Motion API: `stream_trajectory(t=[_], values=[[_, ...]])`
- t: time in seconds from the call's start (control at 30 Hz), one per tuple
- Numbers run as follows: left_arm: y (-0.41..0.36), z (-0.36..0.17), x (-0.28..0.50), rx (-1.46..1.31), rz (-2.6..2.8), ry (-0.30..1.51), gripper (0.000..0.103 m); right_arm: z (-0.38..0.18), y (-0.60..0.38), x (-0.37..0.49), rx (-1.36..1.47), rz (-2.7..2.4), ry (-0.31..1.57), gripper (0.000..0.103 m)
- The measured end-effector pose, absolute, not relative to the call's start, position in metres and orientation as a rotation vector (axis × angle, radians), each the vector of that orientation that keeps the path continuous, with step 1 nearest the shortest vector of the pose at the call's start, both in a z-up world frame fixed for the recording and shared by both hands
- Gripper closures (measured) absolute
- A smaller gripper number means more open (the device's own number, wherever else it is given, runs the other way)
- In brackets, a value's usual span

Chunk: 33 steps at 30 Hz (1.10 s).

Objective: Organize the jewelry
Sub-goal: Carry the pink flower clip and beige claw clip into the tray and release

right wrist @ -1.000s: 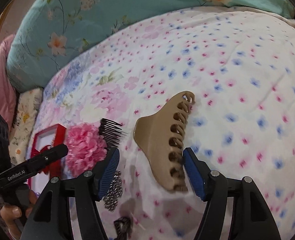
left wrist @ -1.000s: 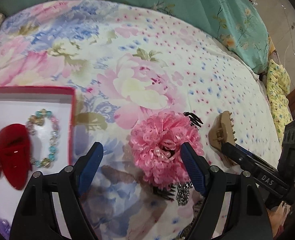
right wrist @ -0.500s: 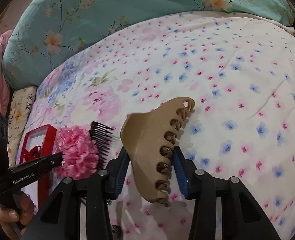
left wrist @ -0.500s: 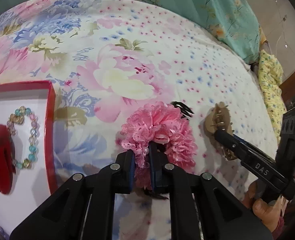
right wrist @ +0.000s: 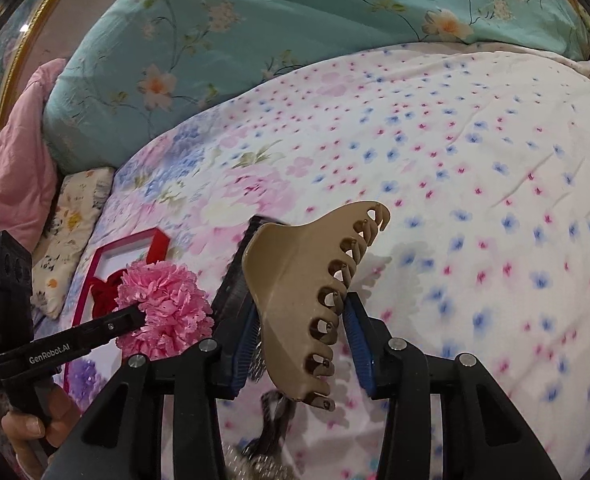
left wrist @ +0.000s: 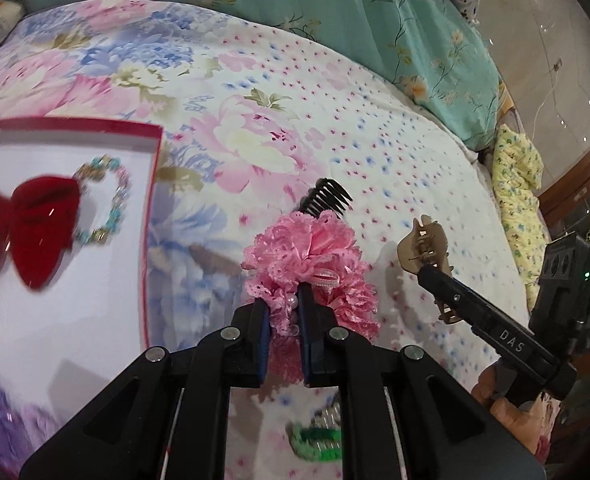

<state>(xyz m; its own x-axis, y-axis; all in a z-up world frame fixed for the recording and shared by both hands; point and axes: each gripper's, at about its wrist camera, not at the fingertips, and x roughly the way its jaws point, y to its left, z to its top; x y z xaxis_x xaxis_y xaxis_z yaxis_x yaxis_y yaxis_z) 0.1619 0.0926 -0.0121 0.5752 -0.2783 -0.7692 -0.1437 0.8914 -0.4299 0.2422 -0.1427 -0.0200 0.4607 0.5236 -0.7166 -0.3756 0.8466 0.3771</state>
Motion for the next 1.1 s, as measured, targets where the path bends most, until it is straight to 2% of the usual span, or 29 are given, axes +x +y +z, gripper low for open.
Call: stream_trajectory(t=[0.5,1.1], values=[[0.115,0.002,0.098,-0.566,-0.046,0.91,0.093,-0.003,-0.126,0.192,0.154,0.642,0.929,0.06],[0.169,0.008,0.046,-0.658,0.045,0.839,0.093,0.007,-0.062,0.151,0.08,0.767,0.929,0.06]])
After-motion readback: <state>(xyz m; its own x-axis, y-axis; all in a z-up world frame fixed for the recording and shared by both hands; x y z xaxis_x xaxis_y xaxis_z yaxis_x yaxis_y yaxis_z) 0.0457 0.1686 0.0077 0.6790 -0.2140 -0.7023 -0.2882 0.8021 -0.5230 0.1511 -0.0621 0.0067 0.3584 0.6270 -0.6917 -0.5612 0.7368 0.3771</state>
